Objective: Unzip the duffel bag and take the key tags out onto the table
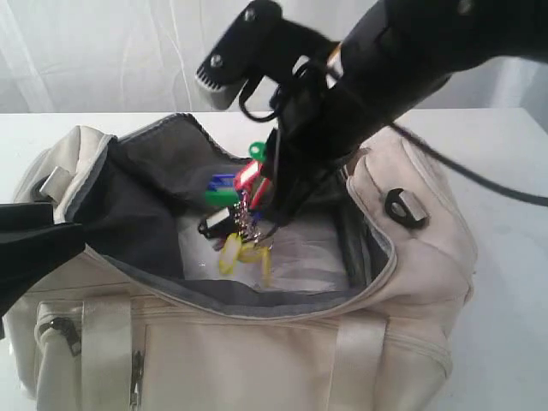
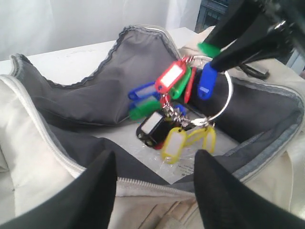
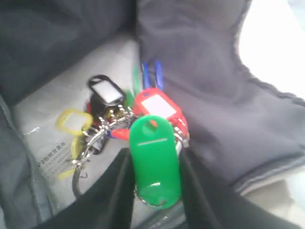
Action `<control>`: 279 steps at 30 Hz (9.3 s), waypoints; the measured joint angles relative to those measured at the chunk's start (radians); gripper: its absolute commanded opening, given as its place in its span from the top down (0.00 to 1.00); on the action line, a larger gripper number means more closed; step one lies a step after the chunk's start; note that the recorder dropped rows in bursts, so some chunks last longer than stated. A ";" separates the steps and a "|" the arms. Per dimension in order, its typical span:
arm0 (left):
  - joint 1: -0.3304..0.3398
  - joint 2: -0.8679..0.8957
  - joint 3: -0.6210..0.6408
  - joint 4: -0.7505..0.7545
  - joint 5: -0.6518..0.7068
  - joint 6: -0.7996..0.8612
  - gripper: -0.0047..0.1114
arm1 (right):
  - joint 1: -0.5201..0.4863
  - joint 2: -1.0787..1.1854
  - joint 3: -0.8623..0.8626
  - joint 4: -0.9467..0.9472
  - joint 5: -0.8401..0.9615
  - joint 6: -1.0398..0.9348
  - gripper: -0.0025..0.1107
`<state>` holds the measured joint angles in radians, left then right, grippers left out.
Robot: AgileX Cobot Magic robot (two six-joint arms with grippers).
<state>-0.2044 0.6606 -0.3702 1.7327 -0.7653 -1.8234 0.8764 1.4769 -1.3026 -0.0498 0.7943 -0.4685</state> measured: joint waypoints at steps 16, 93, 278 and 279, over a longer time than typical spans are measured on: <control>0.000 0.000 0.000 0.000 -0.027 0.000 0.50 | -0.204 -0.326 0.000 -0.283 0.093 0.201 0.98; 0.000 0.000 0.000 0.003 -0.078 0.010 0.50 | -0.395 0.021 0.275 -0.221 -0.032 0.307 0.98; 0.238 -0.656 0.364 -1.662 1.001 1.775 0.96 | -0.720 -1.338 1.214 0.068 -0.691 0.469 0.98; 0.238 -0.656 0.364 -1.662 1.001 1.775 0.96 | -0.720 -1.338 1.233 0.071 -0.693 0.469 0.98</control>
<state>0.0338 0.0049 -0.0063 0.0710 0.2354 -0.0483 0.1562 0.1387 -0.0700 0.0208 0.1013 0.0000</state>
